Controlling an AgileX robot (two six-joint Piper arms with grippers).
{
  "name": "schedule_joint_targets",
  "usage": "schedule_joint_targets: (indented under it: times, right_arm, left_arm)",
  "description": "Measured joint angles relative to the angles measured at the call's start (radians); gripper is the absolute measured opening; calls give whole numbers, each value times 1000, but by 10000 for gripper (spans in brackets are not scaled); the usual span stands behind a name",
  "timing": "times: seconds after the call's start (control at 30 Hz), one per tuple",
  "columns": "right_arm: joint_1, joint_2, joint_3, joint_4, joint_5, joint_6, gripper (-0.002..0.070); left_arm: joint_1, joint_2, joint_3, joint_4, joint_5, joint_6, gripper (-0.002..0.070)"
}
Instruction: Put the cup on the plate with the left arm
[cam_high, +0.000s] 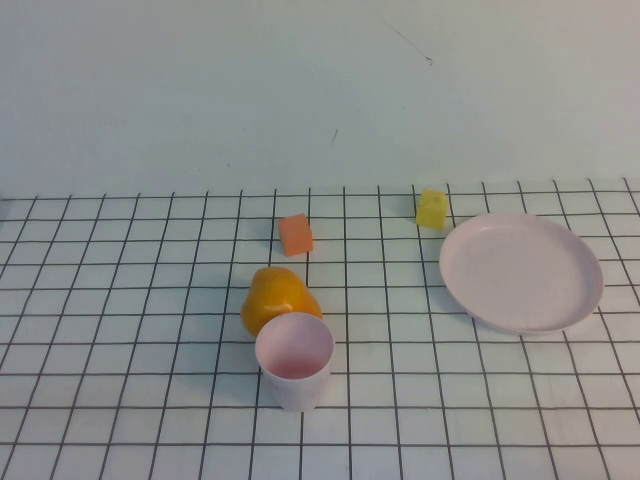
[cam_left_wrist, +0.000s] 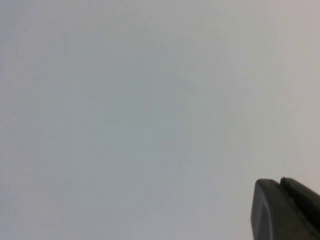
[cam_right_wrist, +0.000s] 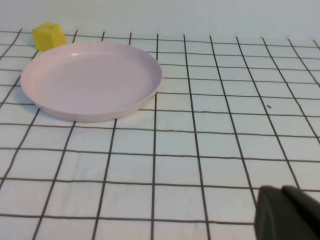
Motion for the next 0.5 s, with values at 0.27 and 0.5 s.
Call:
schedule_joint_targets:
  times: [0.27,0.5]
  right_arm:
    - [0,0,0,0,0,0,-2]
    - [0,0,0,0,0,0,-2]
  left_arm:
    - [0,0,0,0,-202,0,-2]
    - [0,0,-34,-100,-119,-2,-2]
